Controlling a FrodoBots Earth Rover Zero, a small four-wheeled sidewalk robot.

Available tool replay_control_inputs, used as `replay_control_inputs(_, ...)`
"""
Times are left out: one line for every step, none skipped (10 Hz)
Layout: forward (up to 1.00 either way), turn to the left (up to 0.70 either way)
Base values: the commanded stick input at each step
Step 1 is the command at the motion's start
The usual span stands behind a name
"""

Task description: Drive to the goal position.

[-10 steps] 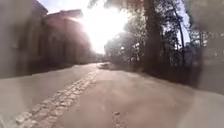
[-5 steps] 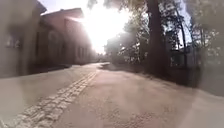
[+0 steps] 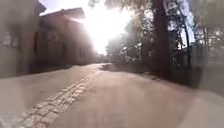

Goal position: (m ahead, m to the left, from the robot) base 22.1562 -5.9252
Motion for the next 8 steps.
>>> replay_control_inputs(0.85,0.25)
replay_control_inputs(0.85,0.14)
replay_control_inputs(0.85,0.00)
replay_control_inputs(0.85,0.00)
replay_control_inputs(0.85,0.00)
replay_control_inputs(0.85,0.00)
replay_control_inputs(0.85,0.00)
replay_control_inputs(0.85,0.00)
